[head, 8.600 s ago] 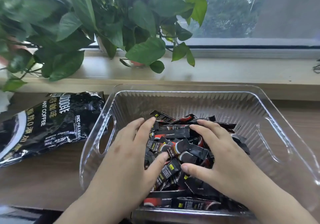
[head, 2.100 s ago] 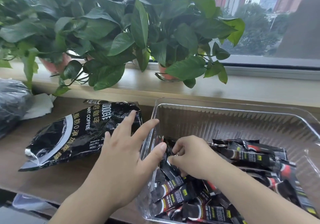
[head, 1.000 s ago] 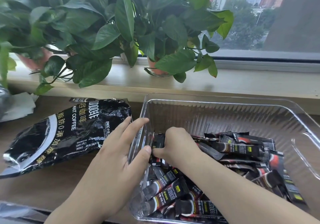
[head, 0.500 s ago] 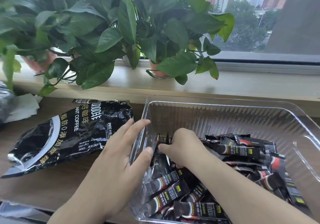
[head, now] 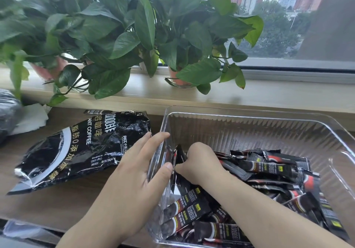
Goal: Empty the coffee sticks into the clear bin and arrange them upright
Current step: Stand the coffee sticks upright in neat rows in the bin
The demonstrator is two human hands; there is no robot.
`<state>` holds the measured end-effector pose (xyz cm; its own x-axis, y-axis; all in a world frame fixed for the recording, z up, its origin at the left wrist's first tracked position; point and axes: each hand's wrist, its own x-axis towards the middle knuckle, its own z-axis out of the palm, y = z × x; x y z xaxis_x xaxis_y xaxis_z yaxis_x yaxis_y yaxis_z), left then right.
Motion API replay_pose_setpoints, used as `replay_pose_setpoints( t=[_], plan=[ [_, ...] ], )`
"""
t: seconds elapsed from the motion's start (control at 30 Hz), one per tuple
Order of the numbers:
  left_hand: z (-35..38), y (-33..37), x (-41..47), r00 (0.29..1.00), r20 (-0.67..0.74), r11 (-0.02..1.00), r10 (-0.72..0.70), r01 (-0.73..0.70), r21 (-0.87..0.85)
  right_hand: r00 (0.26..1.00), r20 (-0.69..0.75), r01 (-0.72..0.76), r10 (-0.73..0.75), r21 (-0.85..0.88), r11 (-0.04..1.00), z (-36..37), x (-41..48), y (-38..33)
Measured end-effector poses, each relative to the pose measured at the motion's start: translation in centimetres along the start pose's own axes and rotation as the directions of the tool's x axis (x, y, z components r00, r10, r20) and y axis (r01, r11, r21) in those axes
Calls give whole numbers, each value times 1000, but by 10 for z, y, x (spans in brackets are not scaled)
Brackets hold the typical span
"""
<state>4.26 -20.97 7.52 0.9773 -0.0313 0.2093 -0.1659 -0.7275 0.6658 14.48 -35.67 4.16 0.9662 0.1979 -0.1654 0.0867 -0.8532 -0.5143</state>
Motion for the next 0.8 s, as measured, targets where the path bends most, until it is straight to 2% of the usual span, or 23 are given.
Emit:
replay_pose_setpoints(
  t=[0.17,0.33,0.4,0.5,0.6,0.7,0.8],
  plan=[
    [0,1,0,1000,5,1000,3,-3,5,999,-46,30,-29,16,999,5,2,3],
    [0,0,0,1000,4,1000,-5,5,6,1000,11,1,-3,186,982,3,4,4],
    [0,0,0,1000,4,1000,-5,5,13,1000,13,5,-8,205,979,0,3,7],
    [-1,0,0,1000,3,1000,-10,10,23,997,-59,50,-44,116,992,-8,-1,10],
    [-3,2,0,1000,2,998,-10,10,61,991,-110,75,-82,-62,995,-16,-4,15],
    [-3,3,0,1000,7,994,-13,12,108,990,-75,99,-116,-193,976,-17,-7,17],
    [-4,3,0,1000,2,996,-11,11,91,996,-3,91,-93,-183,979,-15,-10,13]
  ],
)
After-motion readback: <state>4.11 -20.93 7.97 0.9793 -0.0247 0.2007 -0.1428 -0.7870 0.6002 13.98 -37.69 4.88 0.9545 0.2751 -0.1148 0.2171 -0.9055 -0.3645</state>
